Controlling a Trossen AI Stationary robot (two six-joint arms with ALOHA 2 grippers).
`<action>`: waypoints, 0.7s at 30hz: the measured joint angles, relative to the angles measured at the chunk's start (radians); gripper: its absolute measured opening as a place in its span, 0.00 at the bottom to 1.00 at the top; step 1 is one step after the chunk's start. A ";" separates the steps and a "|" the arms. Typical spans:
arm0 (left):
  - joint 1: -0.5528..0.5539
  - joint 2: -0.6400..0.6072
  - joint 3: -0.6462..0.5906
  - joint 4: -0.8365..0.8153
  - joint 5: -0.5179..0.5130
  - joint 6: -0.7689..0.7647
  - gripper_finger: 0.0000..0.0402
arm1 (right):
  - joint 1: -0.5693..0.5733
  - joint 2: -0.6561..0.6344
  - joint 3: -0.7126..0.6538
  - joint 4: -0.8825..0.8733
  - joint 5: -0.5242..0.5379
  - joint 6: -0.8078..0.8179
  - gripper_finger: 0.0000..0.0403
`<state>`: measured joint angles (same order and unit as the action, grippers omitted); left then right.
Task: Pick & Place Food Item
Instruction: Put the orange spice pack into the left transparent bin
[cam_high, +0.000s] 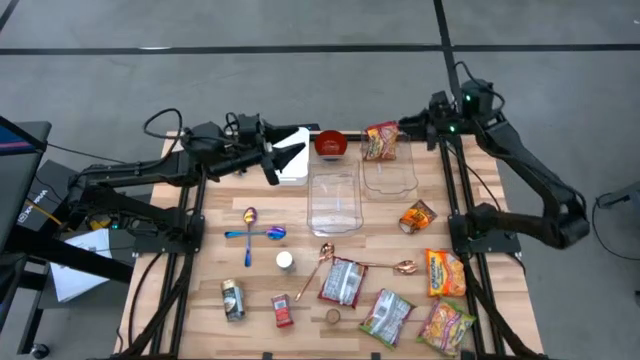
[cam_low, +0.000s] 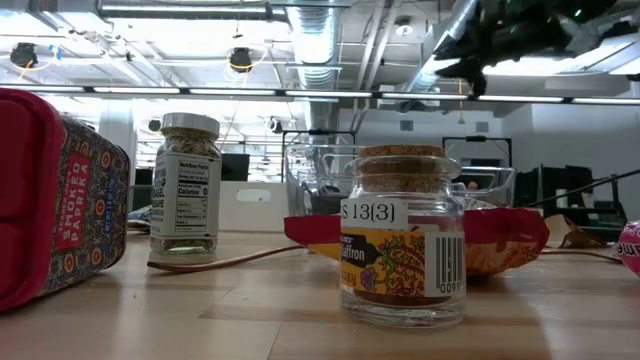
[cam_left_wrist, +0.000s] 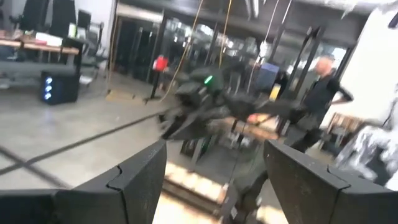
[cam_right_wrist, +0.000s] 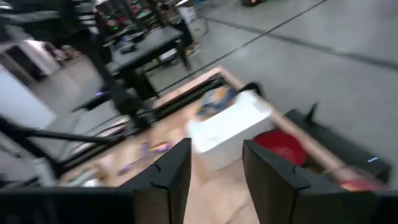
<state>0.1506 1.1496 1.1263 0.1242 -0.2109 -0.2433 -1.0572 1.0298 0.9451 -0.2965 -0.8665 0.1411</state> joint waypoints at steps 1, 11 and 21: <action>0.001 0.000 0.000 -0.024 -0.001 0.006 0.66 | 0.020 -0.026 0.000 -0.034 0.000 0.022 0.33; 0.001 0.000 0.000 -0.107 -0.003 0.086 0.66 | 0.342 -0.282 0.000 -0.469 0.062 0.225 0.29; 0.001 0.000 0.000 -0.109 -0.003 0.112 0.66 | 0.813 -0.434 0.000 -0.710 0.511 0.563 0.29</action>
<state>0.1516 1.1496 1.1263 0.0151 -0.2143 -0.1314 -0.2441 0.5962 0.9447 -1.0062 -0.3552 0.7045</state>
